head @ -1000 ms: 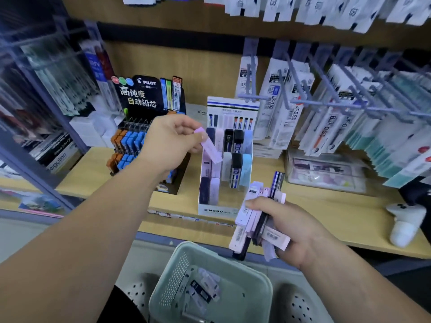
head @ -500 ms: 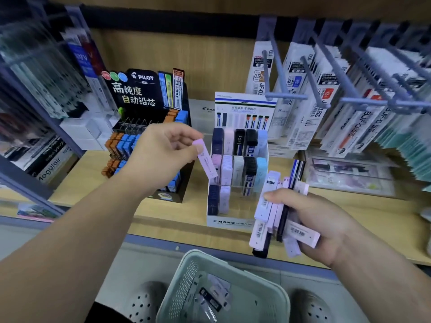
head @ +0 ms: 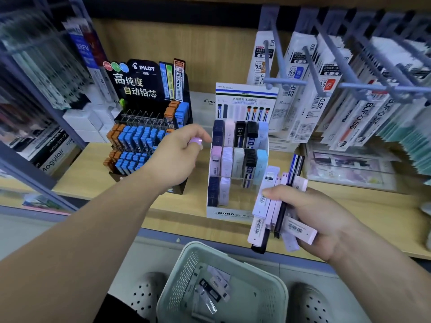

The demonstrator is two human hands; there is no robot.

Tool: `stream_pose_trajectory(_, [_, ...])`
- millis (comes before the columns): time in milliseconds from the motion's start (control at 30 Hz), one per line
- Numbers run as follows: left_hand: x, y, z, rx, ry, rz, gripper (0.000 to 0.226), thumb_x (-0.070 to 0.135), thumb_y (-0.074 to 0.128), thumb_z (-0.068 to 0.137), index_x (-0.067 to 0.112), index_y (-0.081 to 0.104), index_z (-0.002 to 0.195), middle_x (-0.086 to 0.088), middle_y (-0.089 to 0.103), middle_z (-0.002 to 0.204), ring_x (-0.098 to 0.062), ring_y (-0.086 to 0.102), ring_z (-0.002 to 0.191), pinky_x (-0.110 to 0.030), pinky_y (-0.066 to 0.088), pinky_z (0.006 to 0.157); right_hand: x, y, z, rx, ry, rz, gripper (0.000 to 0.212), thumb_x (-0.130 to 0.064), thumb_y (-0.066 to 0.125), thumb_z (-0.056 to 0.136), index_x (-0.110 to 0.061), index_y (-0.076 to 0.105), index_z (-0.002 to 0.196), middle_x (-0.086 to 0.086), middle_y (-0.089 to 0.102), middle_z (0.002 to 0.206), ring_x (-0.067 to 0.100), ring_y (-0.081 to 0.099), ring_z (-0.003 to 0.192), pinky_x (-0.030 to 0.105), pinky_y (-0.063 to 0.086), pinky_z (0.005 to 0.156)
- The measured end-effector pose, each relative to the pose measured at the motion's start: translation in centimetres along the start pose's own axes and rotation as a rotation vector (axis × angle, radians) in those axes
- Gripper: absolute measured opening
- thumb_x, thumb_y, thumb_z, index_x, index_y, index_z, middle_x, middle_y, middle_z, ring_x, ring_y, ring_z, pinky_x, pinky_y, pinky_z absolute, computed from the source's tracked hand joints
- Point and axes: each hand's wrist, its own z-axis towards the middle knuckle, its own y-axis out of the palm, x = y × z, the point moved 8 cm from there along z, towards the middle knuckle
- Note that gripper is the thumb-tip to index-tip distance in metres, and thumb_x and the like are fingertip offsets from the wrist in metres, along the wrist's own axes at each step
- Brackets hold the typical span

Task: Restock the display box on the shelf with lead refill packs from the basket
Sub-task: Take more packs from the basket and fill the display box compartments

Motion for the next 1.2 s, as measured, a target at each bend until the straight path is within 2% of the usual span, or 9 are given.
stream_pose_trajectory(100, [0.2, 0.3, 0.0, 0.101, 0.066, 0.109, 0.003, 0.029, 0.068, 0.091, 0.03, 0.066, 0.089, 0.009, 0.06, 0.083, 0.001, 0.055, 0.076, -0.012, 0.041, 0.071, 0.3, -0.1, -0.1, 0.014, 0.009, -0.018, 0.009, -0.006, 0.067, 0.086, 0.001, 0.064, 0.092, 0.024, 0.064, 0.073, 0.024, 0.05, 0.031, 0.024, 0.037, 0.033])
stream_pose_trajectory(233, [0.2, 0.8, 0.1, 0.172, 0.197, 0.307, 0.018, 0.029, 0.083, 0.076, 0.027, 0.069, 0.087, 0.004, 0.06, 0.09, -0.008, 0.057, 0.088, -0.026, 0.049, 0.084, 0.6, 0.1, -0.4, 0.017, 0.011, -0.018, 0.006, -0.004, 0.068, 0.086, -0.002, 0.067, 0.091, 0.017, 0.067, 0.064, 0.022, 0.058, 0.041, 0.023, 0.042, 0.036])
stream_pose_trajectory(400, [1.1, 1.2, 0.2, 0.218, 0.299, 0.504, 0.024, 0.029, 0.084, 0.074, 0.023, 0.073, 0.094, 0.004, 0.06, 0.094, -0.016, 0.059, 0.086, -0.038, 0.053, 0.077, 0.4, 0.1, -0.6, 0.009, 0.004, -0.028, 0.005, -0.003, 0.068, 0.086, -0.002, 0.066, 0.091, 0.016, 0.066, 0.062, 0.021, 0.058, 0.041, 0.021, 0.04, 0.034])
stream_pose_trajectory(633, [1.1, 1.2, 0.2, 0.232, 0.363, 0.494, 0.016, 0.026, 0.082, 0.077, 0.019, 0.074, 0.089, 0.003, 0.067, 0.092, -0.017, 0.062, 0.085, -0.04, 0.054, 0.076, 0.2, 0.1, -0.7, 0.006, 0.0, -0.014, 0.004, -0.002, 0.067, 0.087, -0.001, 0.066, 0.091, 0.017, 0.067, 0.063, 0.021, 0.059, 0.041, 0.021, 0.04, 0.032])
stream_pose_trajectory(700, [1.2, 1.0, 0.2, 0.223, 0.348, 0.432, 0.015, 0.024, 0.083, 0.076, 0.019, 0.074, 0.086, 0.005, 0.067, 0.09, -0.012, 0.062, 0.085, -0.033, 0.052, 0.077, 0.2, 0.0, -0.7, 0.008, 0.001, -0.022, 0.004, -0.002, 0.067, 0.088, -0.001, 0.066, 0.091, 0.018, 0.067, 0.065, 0.022, 0.059, 0.042, 0.021, 0.04, 0.032])
stream_pose_trajectory(800, [1.4, 0.2, 0.0, 0.207, 0.252, 0.267, 0.013, 0.02, 0.083, 0.077, 0.019, 0.07, 0.08, 0.009, 0.065, 0.081, 0.004, 0.057, 0.076, -0.006, 0.039, 0.07, 0.2, -0.2, -0.7, 0.007, 0.004, -0.021, 0.006, -0.002, 0.067, 0.088, 0.002, 0.066, 0.093, 0.02, 0.065, 0.065, 0.022, 0.056, 0.038, 0.021, 0.037, 0.029])
stream_pose_trajectory(900, [2.0, -0.3, -0.2, 0.174, 0.232, 0.173, 0.014, 0.015, 0.08, 0.079, 0.018, 0.067, 0.078, 0.005, 0.065, 0.076, 0.001, 0.056, 0.07, -0.007, 0.041, 0.063, 0.3, -0.5, -0.5, 0.01, 0.0, -0.041, 0.009, -0.005, 0.068, 0.088, 0.0, 0.067, 0.095, 0.019, 0.066, 0.067, 0.022, 0.055, 0.038, 0.02, 0.035, 0.029])
stream_pose_trajectory(1067, [2.3, -0.8, -0.3, 0.132, 0.283, 0.215, 0.026, 0.012, 0.07, 0.087, 0.031, 0.07, 0.104, 0.024, 0.065, 0.093, 0.004, 0.06, 0.09, -0.01, 0.044, 0.081, 0.3, -0.4, -0.4, 0.013, -0.006, -0.035, 0.012, -0.005, 0.067, 0.088, 0.001, 0.066, 0.098, 0.02, 0.066, 0.071, 0.021, 0.054, 0.035, 0.021, 0.035, 0.029])
stream_pose_trajectory(1200, [2.4, -0.3, -0.5, 0.137, 0.342, 0.326, 0.015, 0.014, 0.072, 0.085, 0.02, 0.074, 0.099, 0.014, 0.069, 0.093, 0.0, 0.062, 0.091, -0.016, 0.049, 0.082, 0.3, 0.0, -0.5, 0.01, -0.008, -0.008, 0.009, -0.003, 0.067, 0.088, -0.001, 0.066, 0.096, 0.018, 0.066, 0.067, 0.021, 0.057, 0.038, 0.02, 0.037, 0.029])
